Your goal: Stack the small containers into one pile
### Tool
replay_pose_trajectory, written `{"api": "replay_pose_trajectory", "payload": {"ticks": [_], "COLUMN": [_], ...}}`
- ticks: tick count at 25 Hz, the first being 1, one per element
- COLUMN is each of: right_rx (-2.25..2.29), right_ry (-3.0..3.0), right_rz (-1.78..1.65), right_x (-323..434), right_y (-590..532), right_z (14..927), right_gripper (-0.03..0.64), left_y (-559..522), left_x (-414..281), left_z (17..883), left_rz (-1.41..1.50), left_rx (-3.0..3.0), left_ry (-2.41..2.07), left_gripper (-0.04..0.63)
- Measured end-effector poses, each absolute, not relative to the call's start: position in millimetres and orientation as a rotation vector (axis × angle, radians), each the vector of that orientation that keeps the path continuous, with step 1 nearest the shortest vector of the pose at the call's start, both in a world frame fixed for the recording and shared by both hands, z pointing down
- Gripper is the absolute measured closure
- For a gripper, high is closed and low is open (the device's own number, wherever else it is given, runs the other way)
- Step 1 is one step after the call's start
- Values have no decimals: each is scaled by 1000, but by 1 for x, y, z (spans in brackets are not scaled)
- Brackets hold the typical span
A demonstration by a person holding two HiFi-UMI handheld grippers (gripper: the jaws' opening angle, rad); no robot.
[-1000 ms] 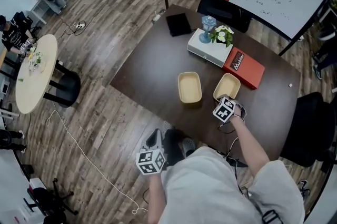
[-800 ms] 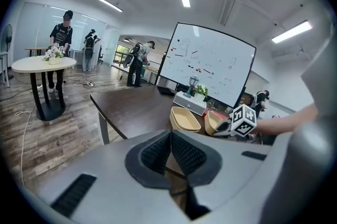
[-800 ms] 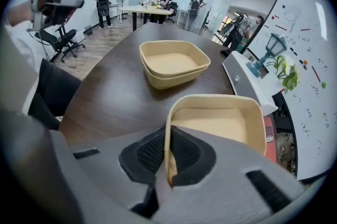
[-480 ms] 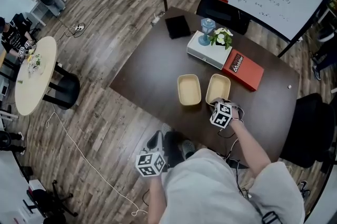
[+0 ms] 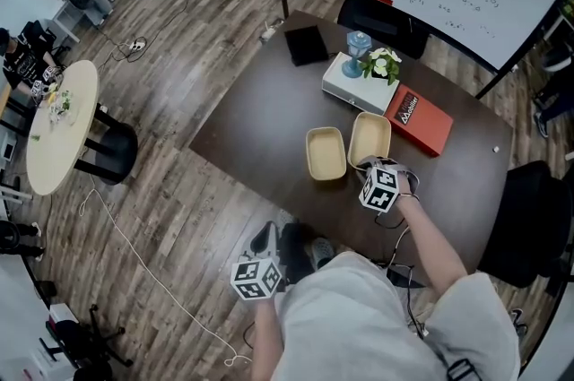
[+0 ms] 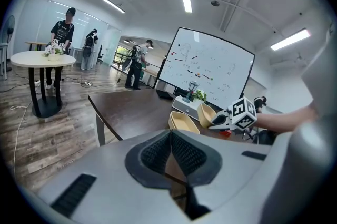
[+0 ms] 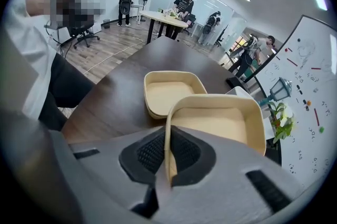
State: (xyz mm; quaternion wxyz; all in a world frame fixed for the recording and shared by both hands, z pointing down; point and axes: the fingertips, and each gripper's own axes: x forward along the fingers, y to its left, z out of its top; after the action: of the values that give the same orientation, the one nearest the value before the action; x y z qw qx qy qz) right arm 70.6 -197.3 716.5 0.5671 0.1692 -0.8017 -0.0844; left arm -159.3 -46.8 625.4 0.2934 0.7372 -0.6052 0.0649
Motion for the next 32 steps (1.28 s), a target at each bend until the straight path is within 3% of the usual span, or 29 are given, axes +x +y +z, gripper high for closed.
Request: {"api": "replay_pose_trajectory", "payload": {"ticks": [19,32], "right_rx": [96,-1], "right_ry": [-1992,-1939], "right_rz": [-215,-203], "right_x": [-23,-35], "right_y": [-185,-172], "right_z": [709,733], "right_gripper": [607,605], "left_y": [-54,-61], "left_x": [-182,-197], "left_z": [634,632], "left_rz": [173,196], "left_rx": [1937,1941], "left_ry": [-1599,-1605], "left_gripper": [589,589]}}
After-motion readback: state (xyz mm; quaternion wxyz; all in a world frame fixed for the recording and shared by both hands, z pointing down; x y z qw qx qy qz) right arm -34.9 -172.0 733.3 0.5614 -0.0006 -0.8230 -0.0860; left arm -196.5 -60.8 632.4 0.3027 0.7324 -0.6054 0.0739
